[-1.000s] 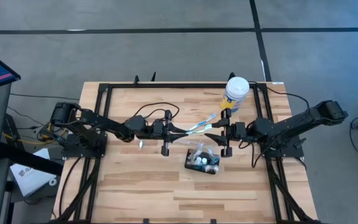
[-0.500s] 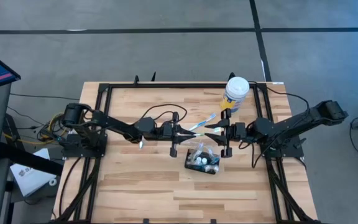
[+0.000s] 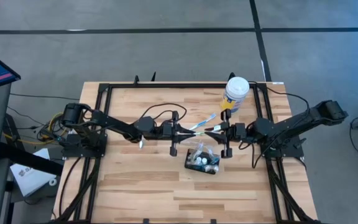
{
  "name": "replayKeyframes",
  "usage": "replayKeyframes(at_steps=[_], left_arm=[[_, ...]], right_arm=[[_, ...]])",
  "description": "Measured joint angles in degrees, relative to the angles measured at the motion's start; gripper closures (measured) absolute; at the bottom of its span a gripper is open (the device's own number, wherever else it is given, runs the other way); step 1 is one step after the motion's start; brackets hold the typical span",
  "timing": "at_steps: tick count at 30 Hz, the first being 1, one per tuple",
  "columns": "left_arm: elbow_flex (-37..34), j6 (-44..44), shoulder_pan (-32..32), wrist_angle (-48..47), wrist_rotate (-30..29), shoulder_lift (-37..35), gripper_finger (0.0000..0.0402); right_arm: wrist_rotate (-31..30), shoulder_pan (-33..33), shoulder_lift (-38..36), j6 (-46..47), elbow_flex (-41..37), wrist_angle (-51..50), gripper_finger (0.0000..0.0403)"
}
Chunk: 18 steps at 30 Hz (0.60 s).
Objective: Pick & Place toothbrushing station
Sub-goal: Put the right green toothbrush into the mesh organizer
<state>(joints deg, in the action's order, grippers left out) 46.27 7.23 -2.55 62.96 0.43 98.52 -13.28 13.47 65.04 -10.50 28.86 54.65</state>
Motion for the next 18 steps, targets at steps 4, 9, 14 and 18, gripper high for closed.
replayKeyframes(at_steps=[4, 9, 14, 18], left_arm=[[0.0, 0.0, 0.0, 0.0, 0.0, 0.0, 0.0386], [-0.1, 0.0, 0.0, 0.0, 0.0, 0.0, 0.0361], [-0.1, 0.0, 0.0, 0.0, 0.0, 0.0, 0.0336], [-0.1, 0.0, 0.0, -0.1, 0.0, 0.0, 0.0327]], right_arm=[[0.7, 0.0, 0.0, 0.0, 0.0, 0.0, 0.0391], [1.4, 0.1, 0.0, 0.0, 0.0, -0.4, 0.0396], [1.4, 0.0, 0.0, 0.7, 0.0, -0.9, 0.0398], [1.2, 0.0, -1.6, 1.7, 0.0, -3.6, 0.0398]])
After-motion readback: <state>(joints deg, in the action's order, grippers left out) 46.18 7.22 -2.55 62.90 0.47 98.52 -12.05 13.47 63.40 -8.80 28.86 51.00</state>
